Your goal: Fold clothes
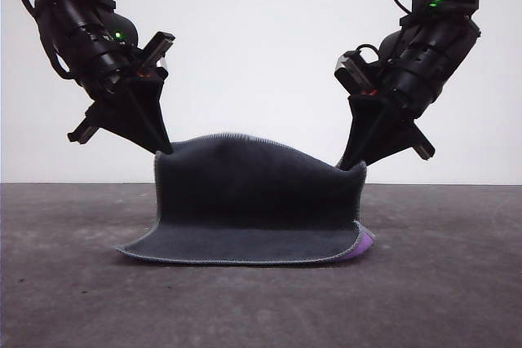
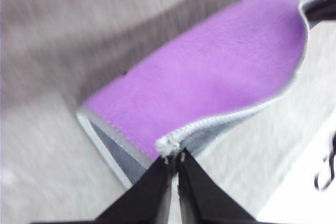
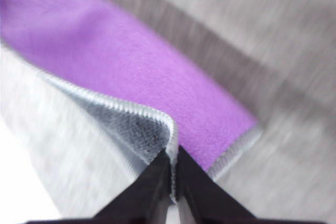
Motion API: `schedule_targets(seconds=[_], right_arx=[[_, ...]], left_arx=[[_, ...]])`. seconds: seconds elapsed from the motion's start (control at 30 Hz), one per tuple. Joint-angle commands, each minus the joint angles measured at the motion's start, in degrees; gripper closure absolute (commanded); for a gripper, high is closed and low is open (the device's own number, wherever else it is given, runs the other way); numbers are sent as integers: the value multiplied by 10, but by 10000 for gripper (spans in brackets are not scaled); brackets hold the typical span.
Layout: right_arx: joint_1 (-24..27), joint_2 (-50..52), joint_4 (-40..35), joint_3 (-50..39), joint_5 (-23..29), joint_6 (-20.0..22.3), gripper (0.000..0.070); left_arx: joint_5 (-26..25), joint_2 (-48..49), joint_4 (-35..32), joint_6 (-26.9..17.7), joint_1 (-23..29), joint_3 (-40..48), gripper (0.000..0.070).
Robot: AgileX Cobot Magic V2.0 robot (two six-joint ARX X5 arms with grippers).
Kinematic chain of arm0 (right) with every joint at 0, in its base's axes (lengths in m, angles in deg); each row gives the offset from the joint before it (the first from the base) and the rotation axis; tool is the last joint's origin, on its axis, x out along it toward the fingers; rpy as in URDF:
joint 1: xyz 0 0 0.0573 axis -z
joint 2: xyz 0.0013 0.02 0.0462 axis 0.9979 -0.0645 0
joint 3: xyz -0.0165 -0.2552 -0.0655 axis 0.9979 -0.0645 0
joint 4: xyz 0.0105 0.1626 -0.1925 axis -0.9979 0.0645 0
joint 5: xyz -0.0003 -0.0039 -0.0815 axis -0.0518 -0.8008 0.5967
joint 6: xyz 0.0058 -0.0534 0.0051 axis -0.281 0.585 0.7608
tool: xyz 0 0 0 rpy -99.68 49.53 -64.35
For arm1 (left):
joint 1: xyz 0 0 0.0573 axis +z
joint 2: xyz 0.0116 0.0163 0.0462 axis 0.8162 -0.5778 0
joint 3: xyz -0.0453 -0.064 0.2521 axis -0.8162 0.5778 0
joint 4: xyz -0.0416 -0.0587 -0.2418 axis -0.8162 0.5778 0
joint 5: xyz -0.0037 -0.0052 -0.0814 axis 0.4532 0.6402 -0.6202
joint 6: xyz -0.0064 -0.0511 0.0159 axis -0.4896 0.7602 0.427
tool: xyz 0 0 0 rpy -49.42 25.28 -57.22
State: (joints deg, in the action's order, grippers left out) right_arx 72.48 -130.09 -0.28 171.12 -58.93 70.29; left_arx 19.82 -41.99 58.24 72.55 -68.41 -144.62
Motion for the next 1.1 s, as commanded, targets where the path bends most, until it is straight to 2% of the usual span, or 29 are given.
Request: schedule_targets(seconds=[0.0,0.27,0.93,0.97,1.0,1.07], right_arx=[[-8,-5,8,12,-2,20,693],[-19,-4,41,12,-1,28,693],[-18,-4,100,12,-4,34,691],[-18,-4,102,12,-4,34,690],[-19,-4,104,12,-6,34,683],[-19,-4,106,12,-12,34,620]], left_arx=[[2,-8,5,-17,-6,-11,696],[2,-8,42,-25,-16,-11,696],[3,-8,71,-30,-17,-11,692],[3,-8,72,-30,-17,-11,681],[3,-8,74,-30,-17,-11,633],[3,-8,75,-29,-17,-11,485]])
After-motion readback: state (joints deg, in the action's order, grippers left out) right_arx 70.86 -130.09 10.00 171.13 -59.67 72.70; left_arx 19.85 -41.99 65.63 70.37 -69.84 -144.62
